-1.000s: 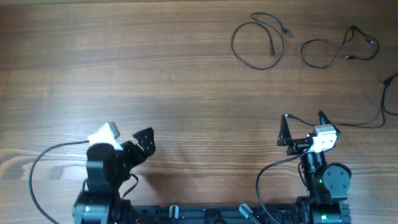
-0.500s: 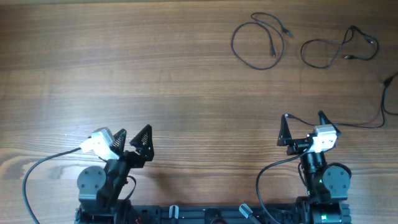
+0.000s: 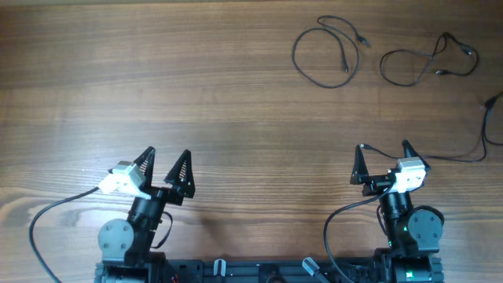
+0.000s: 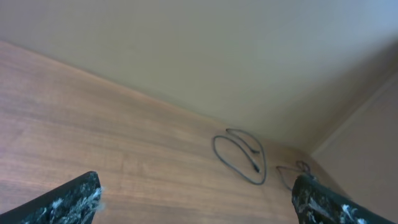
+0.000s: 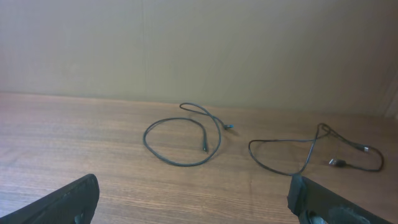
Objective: Untangle cables
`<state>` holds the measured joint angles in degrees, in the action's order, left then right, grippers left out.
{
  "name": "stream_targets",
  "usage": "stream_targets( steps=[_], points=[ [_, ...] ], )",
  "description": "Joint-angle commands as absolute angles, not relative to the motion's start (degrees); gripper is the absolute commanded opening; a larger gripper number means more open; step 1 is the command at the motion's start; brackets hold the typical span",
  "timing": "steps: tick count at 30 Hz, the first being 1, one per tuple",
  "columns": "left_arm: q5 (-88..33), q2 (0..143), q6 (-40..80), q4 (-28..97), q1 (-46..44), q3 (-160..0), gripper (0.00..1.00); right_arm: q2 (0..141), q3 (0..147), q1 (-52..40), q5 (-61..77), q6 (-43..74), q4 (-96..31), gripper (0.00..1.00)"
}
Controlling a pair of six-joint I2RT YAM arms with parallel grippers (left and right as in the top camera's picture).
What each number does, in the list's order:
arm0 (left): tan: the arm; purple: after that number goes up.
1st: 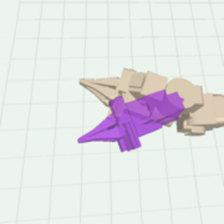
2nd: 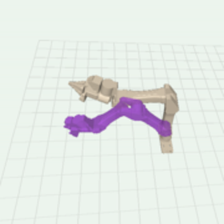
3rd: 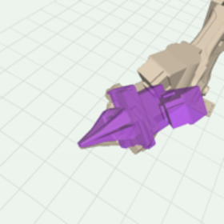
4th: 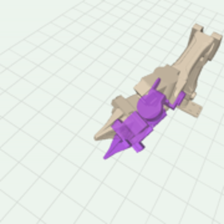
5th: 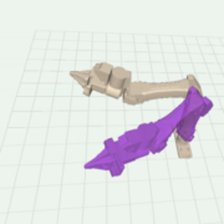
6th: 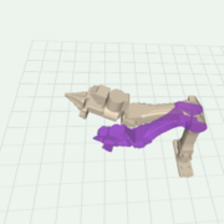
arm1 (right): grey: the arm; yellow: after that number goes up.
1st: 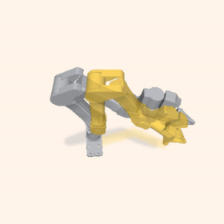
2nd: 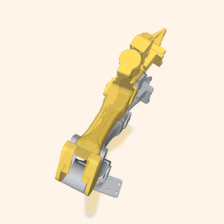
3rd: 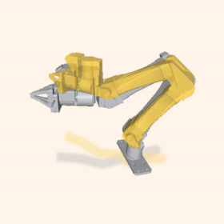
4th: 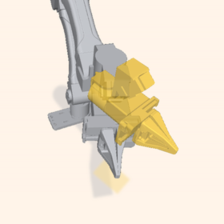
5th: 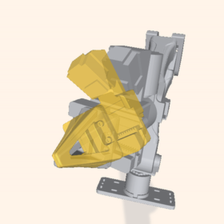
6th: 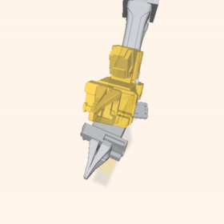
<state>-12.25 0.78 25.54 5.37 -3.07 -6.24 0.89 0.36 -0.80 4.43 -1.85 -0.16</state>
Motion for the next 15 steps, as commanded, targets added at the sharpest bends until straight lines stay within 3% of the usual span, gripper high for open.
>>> stream_targets(
  steps=[1, 6, 15],
  points=[
    [-8.8, 0.2, 23.9, 2.8, -3.4, -2.0, 1.00, 0.2, 0.3, -0.6, 3.6, -2.9, 0.0, 1.00],
    [-4.4, 0.2, 22.3, 3.2, -3.0, -0.3, 1.00, 0.2, 0.3, -0.6, 3.6, -2.9, 0.0, 1.00],
    [-4.9, 0.2, 6.2, 4.3, -2.7, -0.3, 1.00, 0.2, 0.3, -0.6, 3.6, -2.9, 0.0, 1.00]
  ],
)
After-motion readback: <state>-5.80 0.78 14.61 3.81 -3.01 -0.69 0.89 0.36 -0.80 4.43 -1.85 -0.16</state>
